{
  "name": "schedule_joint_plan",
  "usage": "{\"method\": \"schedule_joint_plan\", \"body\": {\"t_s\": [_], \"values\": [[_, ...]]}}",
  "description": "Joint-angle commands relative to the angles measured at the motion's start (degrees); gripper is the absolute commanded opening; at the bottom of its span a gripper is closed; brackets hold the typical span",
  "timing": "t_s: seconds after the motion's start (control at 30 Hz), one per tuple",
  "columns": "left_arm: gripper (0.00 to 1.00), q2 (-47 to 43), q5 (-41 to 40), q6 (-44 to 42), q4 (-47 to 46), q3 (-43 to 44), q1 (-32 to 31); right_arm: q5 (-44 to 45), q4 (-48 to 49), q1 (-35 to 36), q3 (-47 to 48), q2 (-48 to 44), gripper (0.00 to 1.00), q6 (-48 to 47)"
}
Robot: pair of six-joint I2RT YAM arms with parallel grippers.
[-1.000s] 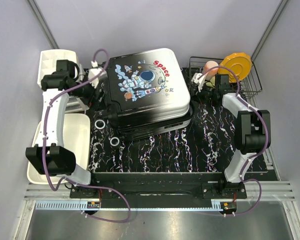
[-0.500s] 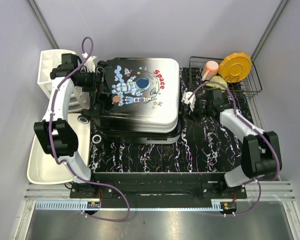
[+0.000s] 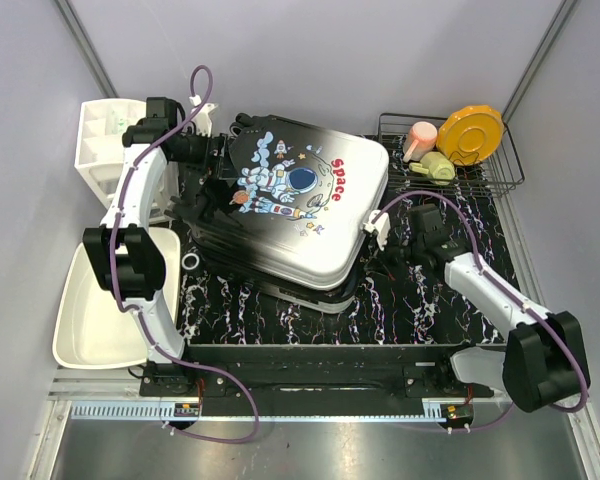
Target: Open, take out, and arrange the luggage
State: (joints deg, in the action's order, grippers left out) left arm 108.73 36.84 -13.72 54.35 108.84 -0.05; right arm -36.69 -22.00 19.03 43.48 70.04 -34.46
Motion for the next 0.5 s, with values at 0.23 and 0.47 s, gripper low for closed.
{"method": "schedule_joint_plan", "body": {"t_s": [0.23, 0.47], "values": [[0.80, 7.02, 0.60, -8.43, 5.33, -2.23, -2.14, -1.45, 3.63, -11.11, 10.13, 9.50, 0.00, -0.34], [0.80, 7.20, -0.01, -9.57, 5.77, -1.96, -1.53, -5.93, 6.88, -13.40, 13.38, 12.31, 0.00, -0.34]]}}
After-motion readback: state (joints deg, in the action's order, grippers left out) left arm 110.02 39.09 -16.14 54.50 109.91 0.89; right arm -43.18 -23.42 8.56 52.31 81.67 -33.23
